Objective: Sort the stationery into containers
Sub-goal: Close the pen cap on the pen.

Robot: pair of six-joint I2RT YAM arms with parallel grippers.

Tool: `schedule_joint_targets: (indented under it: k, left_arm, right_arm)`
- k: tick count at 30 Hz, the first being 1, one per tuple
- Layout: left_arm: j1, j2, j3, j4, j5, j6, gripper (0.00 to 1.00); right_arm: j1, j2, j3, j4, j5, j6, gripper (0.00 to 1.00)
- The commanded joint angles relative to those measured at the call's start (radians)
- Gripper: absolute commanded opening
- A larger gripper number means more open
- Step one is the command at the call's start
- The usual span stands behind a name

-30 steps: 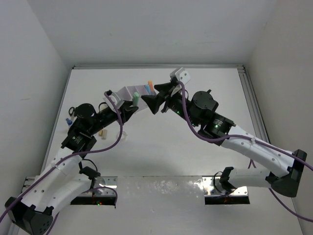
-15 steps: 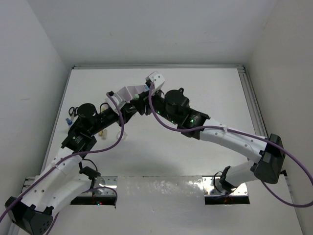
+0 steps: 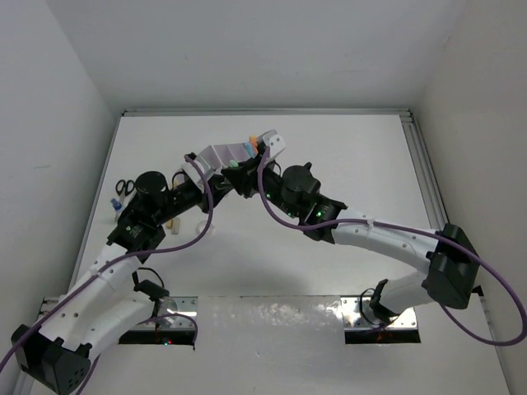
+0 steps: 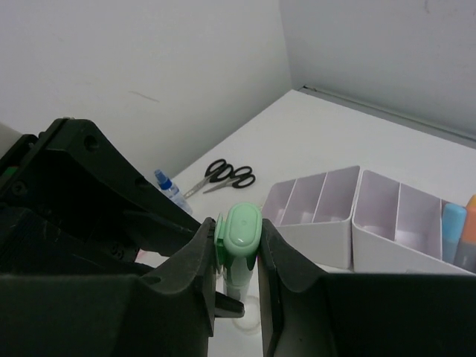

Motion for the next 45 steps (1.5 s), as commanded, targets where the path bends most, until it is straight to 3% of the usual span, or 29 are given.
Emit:
schedule_joint_targets:
  k: [1,5,15,37,45]
  left_arm:
    - [0.019,-0.006,0.064,0.303,0.079,0.007,0.0]
    - [0.031,0.004,0.072,0.377,0.106,-0.068,0.0]
    - [0.051,0.007,0.085,0.575,0.129,-0.231,0.0]
    - [0.102,0.027,0.108,0.59,0.112,-0.125,0.0]
    - [0.082,-0.001,0.064,0.465,0.14,-0.056,0.0]
  right_arm:
    - [0.017,0.059,-0.121,-0.021,0.012,0.082,0.0]
    - [0.026,0.076,-0.205,0.094,0.009,0.157,0.0]
    - [0.045,0.17,-0.267,0.141,-0.025,0.221,0.0]
    - [0.089,0.319,-0.302,0.038,-0.031,0.151,0.0]
    - [0.072,0.251,-0.227,0.019,-0.08,0.137,0.01]
